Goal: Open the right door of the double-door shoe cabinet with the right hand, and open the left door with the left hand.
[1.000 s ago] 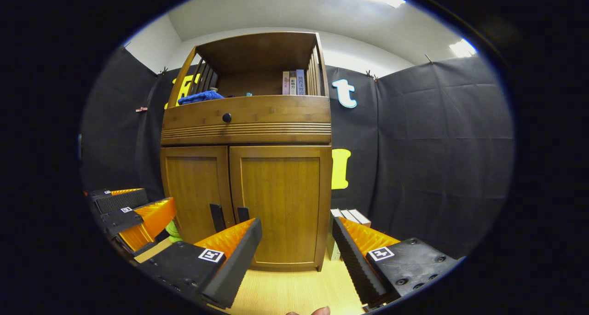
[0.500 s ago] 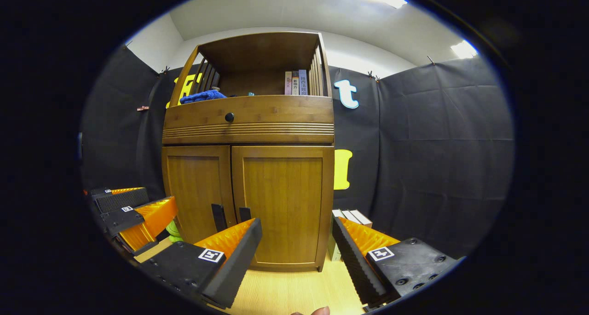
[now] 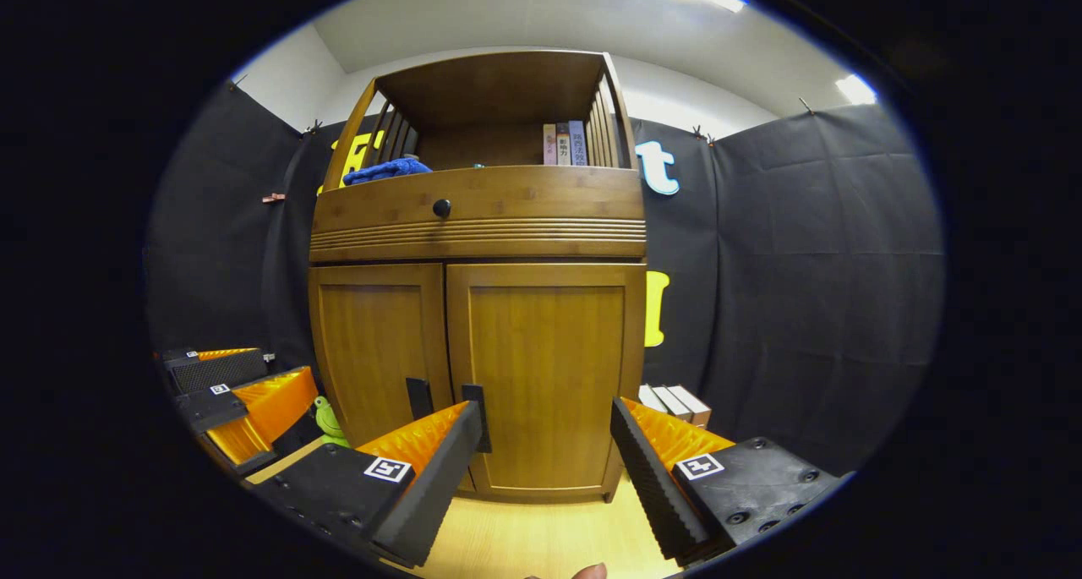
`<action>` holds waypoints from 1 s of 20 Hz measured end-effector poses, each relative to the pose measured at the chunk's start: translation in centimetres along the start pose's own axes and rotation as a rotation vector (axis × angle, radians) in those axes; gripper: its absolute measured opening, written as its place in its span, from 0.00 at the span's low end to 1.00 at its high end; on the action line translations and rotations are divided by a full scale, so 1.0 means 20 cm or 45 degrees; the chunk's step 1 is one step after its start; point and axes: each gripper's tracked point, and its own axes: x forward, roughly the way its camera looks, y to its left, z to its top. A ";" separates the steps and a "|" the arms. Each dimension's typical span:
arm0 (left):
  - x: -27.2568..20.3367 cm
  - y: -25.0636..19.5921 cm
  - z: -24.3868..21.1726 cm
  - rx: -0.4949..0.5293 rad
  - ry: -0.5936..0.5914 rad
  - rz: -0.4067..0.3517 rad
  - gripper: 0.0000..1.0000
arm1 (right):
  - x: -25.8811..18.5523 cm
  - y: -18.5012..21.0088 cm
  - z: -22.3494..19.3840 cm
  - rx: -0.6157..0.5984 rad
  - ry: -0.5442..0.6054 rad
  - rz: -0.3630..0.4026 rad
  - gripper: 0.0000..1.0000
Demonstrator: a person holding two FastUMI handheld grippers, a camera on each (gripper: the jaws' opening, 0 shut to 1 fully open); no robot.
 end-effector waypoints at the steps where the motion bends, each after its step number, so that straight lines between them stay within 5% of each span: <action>1: 0.00 0.03 -0.01 0.003 0.001 0.004 0.92 | 0.04 0.02 -0.02 -0.007 0.002 0.009 0.98; 12: -0.02 0.22 -0.07 -0.018 0.031 -0.027 0.92 | 0.55 0.34 -0.32 0.021 0.090 0.084 0.98; 18: -0.05 0.30 -0.09 -0.030 0.033 -0.035 0.94 | 0.80 0.38 -0.58 0.049 0.222 0.022 0.97; 20: -0.06 0.34 -0.10 -0.035 0.035 -0.030 0.92 | 0.87 0.40 -0.63 0.057 0.237 0.019 0.82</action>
